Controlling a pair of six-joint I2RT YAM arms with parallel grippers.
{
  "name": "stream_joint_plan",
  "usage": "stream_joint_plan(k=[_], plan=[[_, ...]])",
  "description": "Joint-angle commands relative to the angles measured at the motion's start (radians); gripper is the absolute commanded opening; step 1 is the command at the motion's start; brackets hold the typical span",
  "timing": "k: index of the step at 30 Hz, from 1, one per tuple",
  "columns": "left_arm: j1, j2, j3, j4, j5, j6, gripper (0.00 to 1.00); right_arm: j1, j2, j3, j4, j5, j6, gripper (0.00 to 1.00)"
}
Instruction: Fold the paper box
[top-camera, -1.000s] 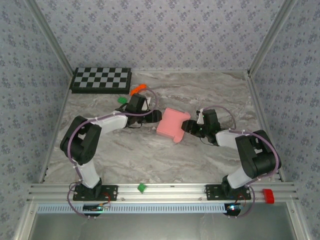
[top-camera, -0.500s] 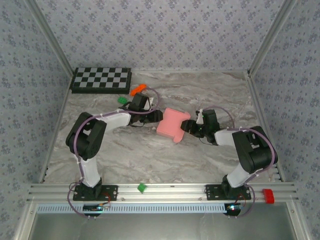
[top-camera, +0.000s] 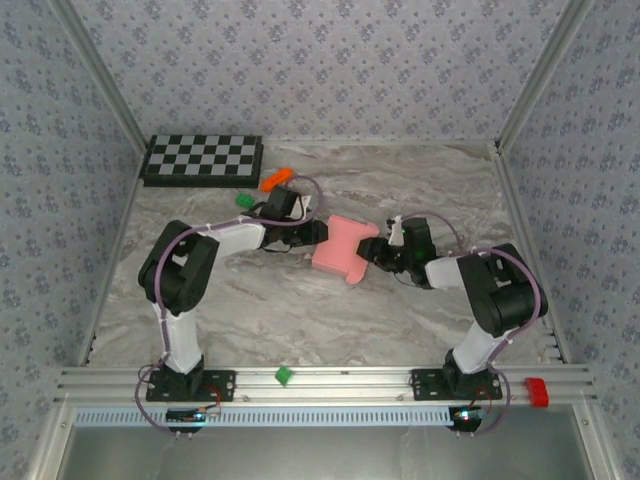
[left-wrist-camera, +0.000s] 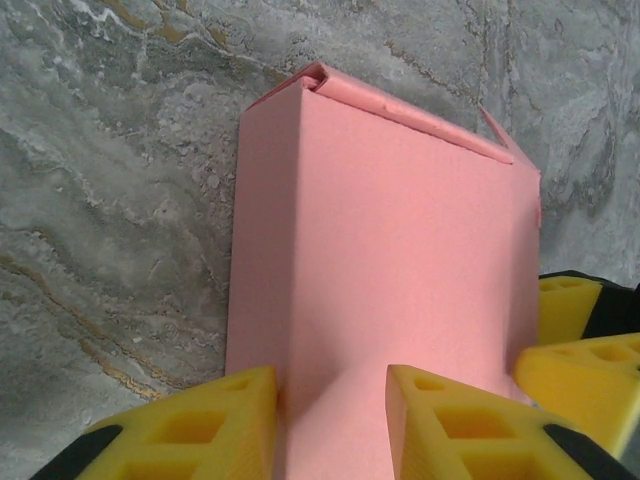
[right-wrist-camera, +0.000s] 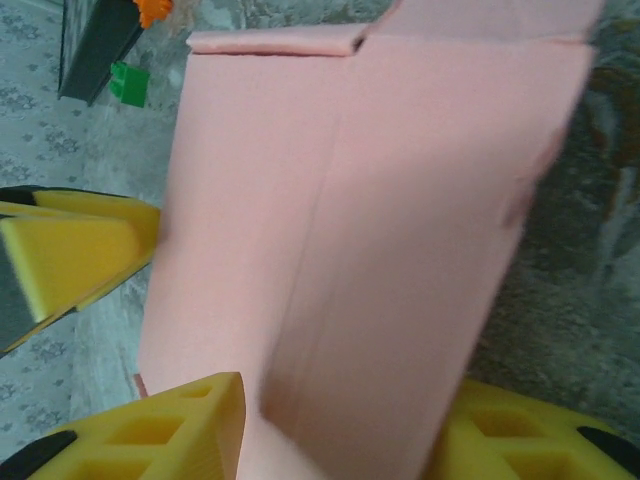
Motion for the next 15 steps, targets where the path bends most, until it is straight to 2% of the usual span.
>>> stream_joint_plan(k=[1, 11, 15], plan=[[-0.001, 0.017, 0.025, 0.006, 0.023, -0.004, 0.33, 0.01, 0.013, 0.027, 0.035, -0.034, 0.009, 0.48], [-0.001, 0.033, 0.018, 0.026, 0.037, -0.02, 0.32, 0.038, -0.01, 0.045, 0.071, -0.053, 0.026, 0.44], [0.0, 0.038, 0.01, 0.044, 0.046, -0.031, 0.32, 0.064, -0.08, 0.079, -0.032, -0.011, -0.021, 0.44]])
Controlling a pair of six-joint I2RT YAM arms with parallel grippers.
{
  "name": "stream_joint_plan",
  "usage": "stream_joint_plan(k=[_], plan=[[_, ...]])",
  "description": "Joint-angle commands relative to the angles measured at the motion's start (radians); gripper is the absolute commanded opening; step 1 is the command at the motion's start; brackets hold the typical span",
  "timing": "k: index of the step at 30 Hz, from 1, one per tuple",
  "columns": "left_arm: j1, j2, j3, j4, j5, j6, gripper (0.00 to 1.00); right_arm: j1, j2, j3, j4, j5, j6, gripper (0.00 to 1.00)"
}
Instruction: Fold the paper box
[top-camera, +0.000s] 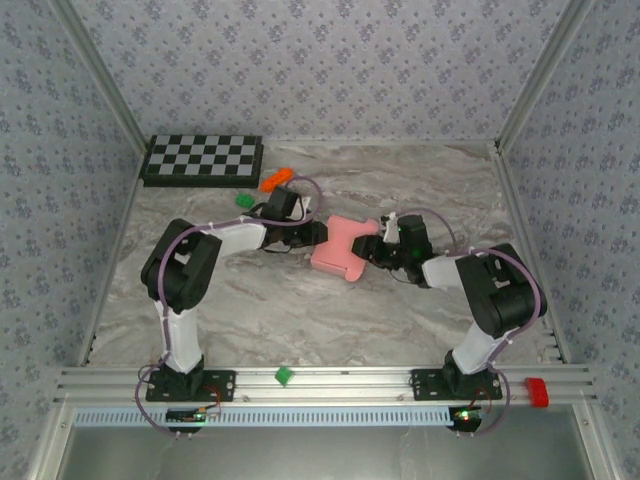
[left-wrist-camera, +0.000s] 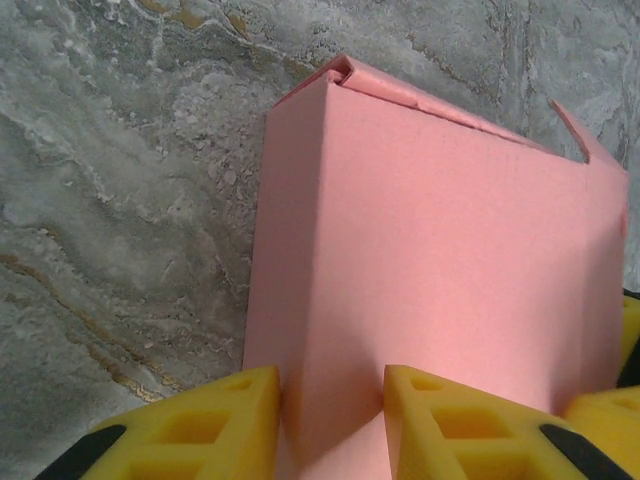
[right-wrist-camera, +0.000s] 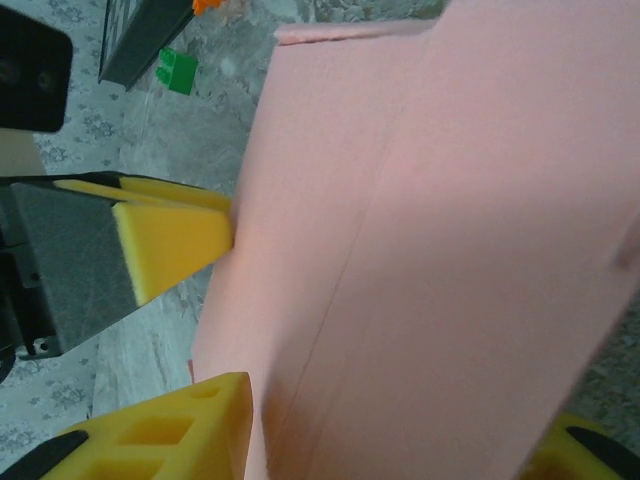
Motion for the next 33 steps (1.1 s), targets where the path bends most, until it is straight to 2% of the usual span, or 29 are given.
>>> stream_joint_plan(k=[1, 23, 33], plan=[[-0.003, 0.018, 0.006, 0.036, 0.045, -0.018, 0.32, 0.03, -0.077, 0.062, -0.075, 0.023, -0.045, 0.44], [-0.002, 0.051, 0.005, 0.114, 0.095, -0.066, 0.35, 0.078, -0.11, 0.21, -0.241, 0.066, -0.111, 0.44], [0.016, 0.048, -0.016, 0.143, 0.075, -0.1, 0.38, 0.085, -0.045, 0.288, -0.284, 0.065, -0.111, 0.44]])
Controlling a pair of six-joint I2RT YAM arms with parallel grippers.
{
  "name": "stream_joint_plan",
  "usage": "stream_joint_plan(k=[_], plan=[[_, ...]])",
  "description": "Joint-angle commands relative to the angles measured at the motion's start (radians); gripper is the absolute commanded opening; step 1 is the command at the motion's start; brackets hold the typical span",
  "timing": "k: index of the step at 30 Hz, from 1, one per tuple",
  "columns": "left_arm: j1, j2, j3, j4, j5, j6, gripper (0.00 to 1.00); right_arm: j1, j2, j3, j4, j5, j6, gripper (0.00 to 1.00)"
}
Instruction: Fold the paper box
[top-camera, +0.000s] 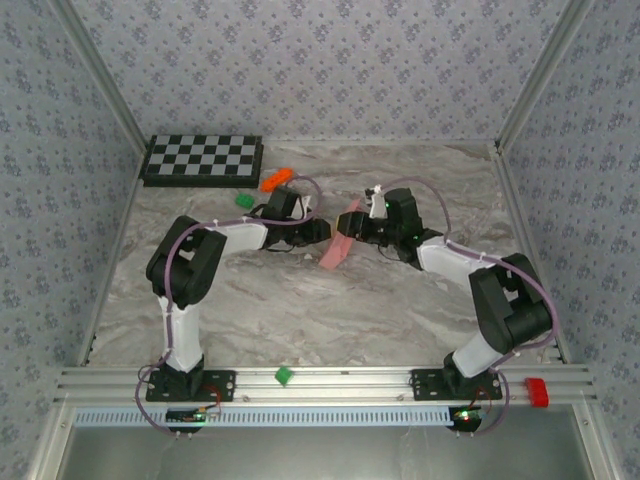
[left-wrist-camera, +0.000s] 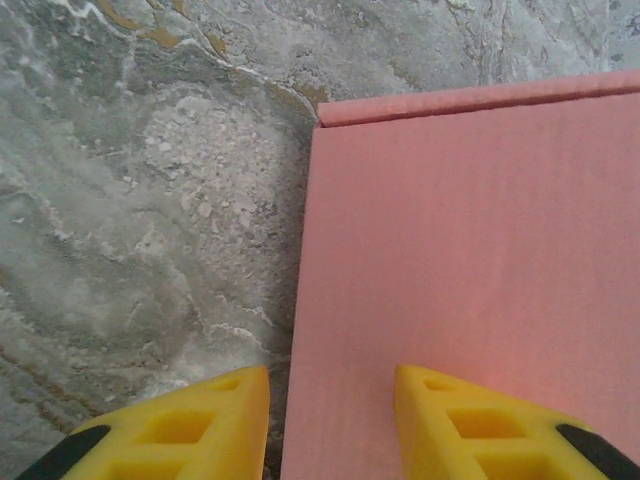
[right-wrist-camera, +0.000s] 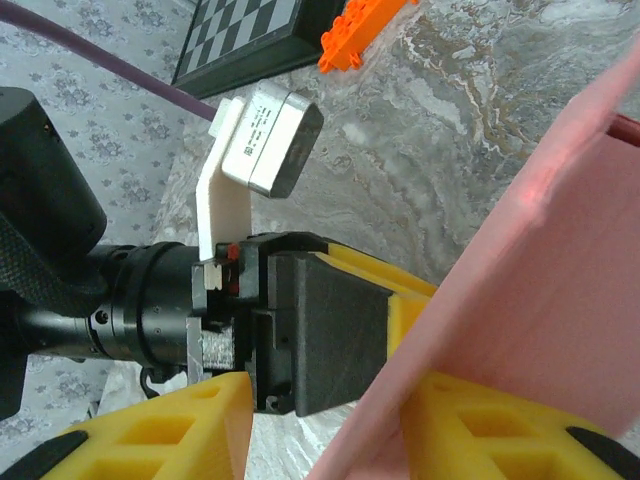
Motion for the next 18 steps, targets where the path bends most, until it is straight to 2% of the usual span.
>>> stream_joint_plan(k=[1, 10, 15, 18], plan=[[0.007, -0.001, -0.02, 0.042, 0.01, -0.024, 0.38, 0.008, 0.041, 0.045, -0.037, -0.002, -0.019, 0.44], [0.03, -0.062, -0.047, -0.007, -0.105, -0.024, 0.41, 0.024, 0.091, 0.125, -0.081, 0.021, -0.02, 0.44], [0.031, -0.09, -0.033, -0.045, -0.127, -0.002, 0.41, 0.026, 0.065, 0.172, -0.183, 0.113, -0.077, 0.43], [0.031, -0.091, -0.026, -0.051, -0.135, 0.003, 0.41, 0.025, 0.078, 0.21, -0.215, 0.104, -0.091, 0.41]])
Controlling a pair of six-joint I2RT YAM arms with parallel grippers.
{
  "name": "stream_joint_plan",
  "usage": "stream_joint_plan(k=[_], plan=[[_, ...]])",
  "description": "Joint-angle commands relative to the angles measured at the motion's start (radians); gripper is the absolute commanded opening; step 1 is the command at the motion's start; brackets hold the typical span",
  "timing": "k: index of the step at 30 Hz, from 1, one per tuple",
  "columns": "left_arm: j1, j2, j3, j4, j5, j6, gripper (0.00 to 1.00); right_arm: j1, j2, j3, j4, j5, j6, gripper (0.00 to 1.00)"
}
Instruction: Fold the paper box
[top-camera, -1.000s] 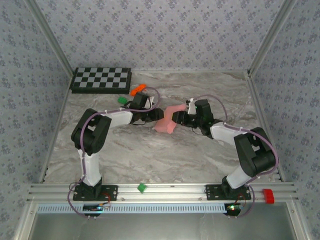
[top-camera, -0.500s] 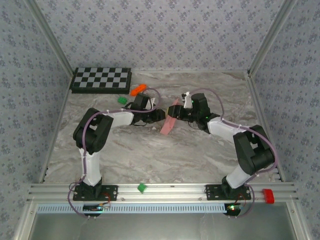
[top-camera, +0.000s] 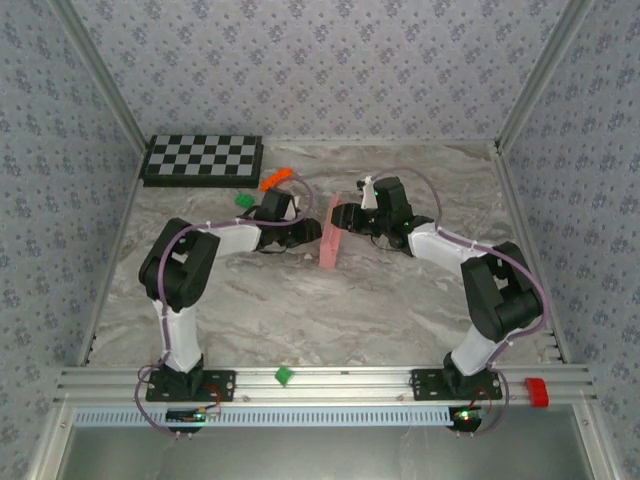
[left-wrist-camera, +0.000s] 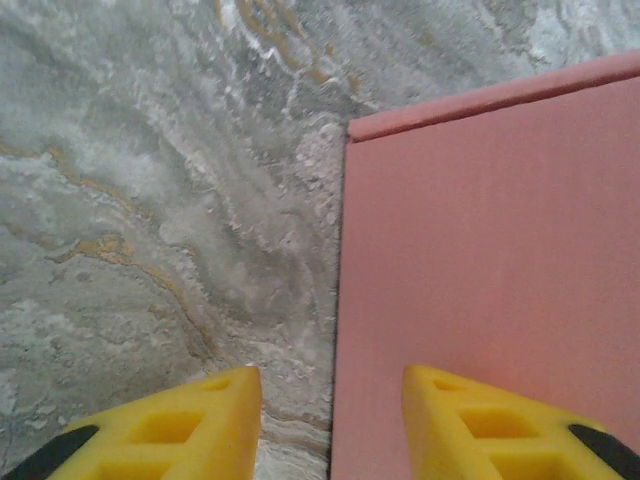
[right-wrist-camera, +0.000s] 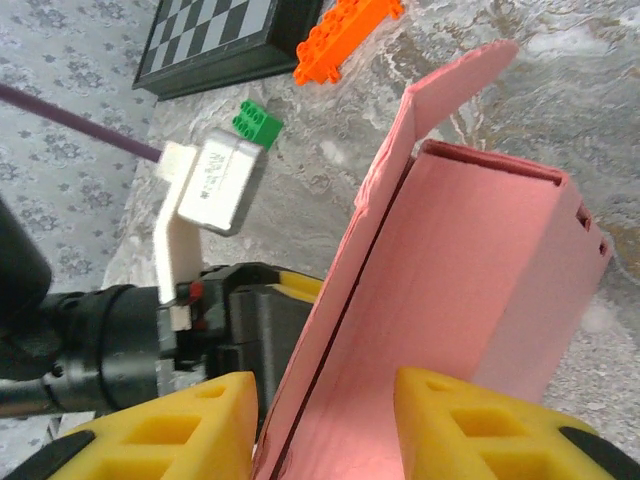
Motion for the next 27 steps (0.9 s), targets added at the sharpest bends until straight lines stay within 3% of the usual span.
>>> stream_joint_plan(k=[1, 14, 22, 27], plan=[[0.005, -0.035, 0.028, -0.026, -0.023, 0.021, 0.41, 0.004, 0.009, 0.065, -0.073, 0.026, -0.037, 0.41], [0.007, -0.109, 0.031, -0.108, -0.114, 0.056, 0.43, -0.015, -0.109, 0.04, -0.212, 0.191, -0.08, 0.39], [0.007, -0.027, 0.135, -0.16, -0.063, 0.121, 0.45, -0.006, -0.119, -0.121, -0.15, 0.217, -0.02, 0.29], [0.007, 0.046, 0.25, -0.212, 0.0, 0.18, 0.44, 0.024, -0.087, -0.205, -0.041, 0.226, 0.063, 0.27]])
